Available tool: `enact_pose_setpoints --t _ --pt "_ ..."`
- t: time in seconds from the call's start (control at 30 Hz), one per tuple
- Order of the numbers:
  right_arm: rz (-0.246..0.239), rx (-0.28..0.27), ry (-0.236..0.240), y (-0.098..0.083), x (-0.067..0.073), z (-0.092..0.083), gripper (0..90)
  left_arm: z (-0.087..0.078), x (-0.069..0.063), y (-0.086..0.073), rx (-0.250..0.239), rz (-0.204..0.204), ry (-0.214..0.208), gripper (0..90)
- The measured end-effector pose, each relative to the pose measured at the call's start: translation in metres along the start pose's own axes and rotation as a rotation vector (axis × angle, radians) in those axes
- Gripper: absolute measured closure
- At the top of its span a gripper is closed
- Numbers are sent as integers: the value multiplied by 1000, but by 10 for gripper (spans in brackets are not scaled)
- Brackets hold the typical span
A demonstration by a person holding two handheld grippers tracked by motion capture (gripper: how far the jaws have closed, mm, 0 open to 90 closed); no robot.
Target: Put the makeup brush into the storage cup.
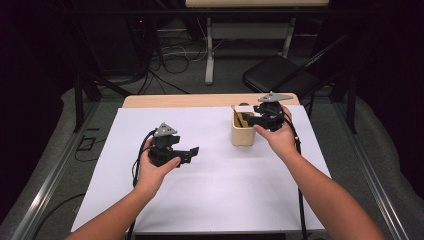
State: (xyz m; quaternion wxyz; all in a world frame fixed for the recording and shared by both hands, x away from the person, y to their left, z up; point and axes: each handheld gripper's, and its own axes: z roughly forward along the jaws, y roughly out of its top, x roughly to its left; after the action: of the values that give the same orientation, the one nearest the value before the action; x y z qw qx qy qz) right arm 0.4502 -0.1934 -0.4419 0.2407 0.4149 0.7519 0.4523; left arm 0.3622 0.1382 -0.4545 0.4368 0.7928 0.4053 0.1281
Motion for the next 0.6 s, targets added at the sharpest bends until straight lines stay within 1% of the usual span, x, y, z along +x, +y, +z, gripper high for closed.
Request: enact_pose_setpoints --t 0.17,0.4,0.6 --pt "-18 11 3 1 2 -4 417 -1 1 0 0 -5 -3 171" --pt "-32 15 23 3 8 -10 415 -2 1 0 2 -10 -7 171" --pt "-56 20 41 4 13 -17 413 -3 2 0 6 -10 -12 171"
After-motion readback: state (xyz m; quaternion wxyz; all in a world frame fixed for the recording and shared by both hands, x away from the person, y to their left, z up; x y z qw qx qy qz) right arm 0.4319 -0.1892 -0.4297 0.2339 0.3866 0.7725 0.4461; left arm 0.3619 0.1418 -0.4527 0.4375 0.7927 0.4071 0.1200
